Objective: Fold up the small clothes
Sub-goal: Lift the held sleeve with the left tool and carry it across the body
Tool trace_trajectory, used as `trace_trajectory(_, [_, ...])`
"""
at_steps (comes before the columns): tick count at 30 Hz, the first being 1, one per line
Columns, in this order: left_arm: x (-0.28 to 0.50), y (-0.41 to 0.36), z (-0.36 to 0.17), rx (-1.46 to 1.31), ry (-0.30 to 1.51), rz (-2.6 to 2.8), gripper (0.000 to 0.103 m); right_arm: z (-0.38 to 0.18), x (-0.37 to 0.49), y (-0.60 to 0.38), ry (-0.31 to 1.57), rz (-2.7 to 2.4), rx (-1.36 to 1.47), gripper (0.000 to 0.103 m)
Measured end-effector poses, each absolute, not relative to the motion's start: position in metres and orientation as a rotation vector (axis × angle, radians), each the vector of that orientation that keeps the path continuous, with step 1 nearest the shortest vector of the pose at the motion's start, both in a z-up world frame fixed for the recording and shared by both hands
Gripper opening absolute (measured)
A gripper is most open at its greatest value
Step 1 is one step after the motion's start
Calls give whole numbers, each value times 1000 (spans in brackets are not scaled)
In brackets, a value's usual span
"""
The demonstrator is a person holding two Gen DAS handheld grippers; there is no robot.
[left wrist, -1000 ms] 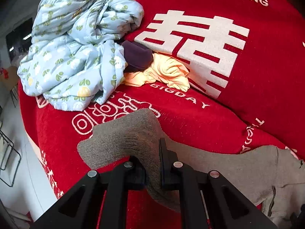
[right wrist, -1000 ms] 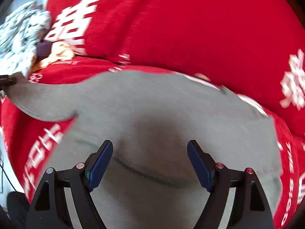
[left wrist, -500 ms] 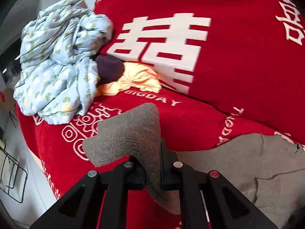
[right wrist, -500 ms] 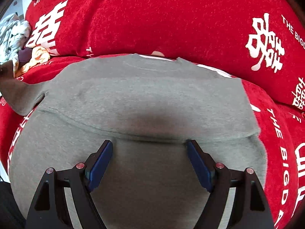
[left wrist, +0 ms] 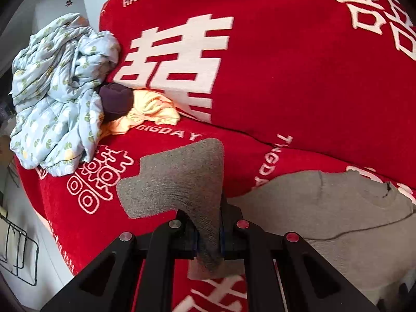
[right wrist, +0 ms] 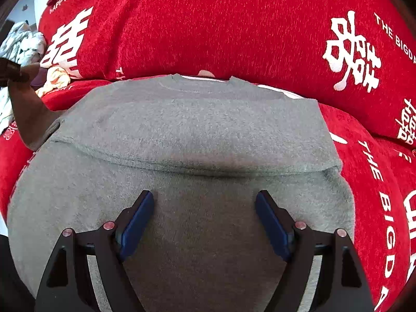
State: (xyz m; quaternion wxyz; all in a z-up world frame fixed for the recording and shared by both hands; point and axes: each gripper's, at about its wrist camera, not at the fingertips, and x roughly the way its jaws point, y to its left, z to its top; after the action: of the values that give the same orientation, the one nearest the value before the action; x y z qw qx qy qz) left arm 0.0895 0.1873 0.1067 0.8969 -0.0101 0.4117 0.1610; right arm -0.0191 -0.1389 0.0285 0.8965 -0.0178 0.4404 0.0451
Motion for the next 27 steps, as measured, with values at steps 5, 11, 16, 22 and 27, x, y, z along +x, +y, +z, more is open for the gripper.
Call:
trace_trajectory(5, [87,143,110,31,856,293,12,28,-19,-143,911,111,-18,84])
trace_trajectory(11, [87,89,117,55,865,232,12,34,-21,-152,922,150,23,84])
trace_trajectory(16, [87,47,120,91,859,190,12,43,-28,-175,925,141,59,85])
trace_trajectory(22, [89,2,122,107,872,152,12,47,-35,-204,921,103,96,85])
trace_trajectory(27, [88,-29,124,120,875,120,12,37,-41,-203,929,109,114,85])
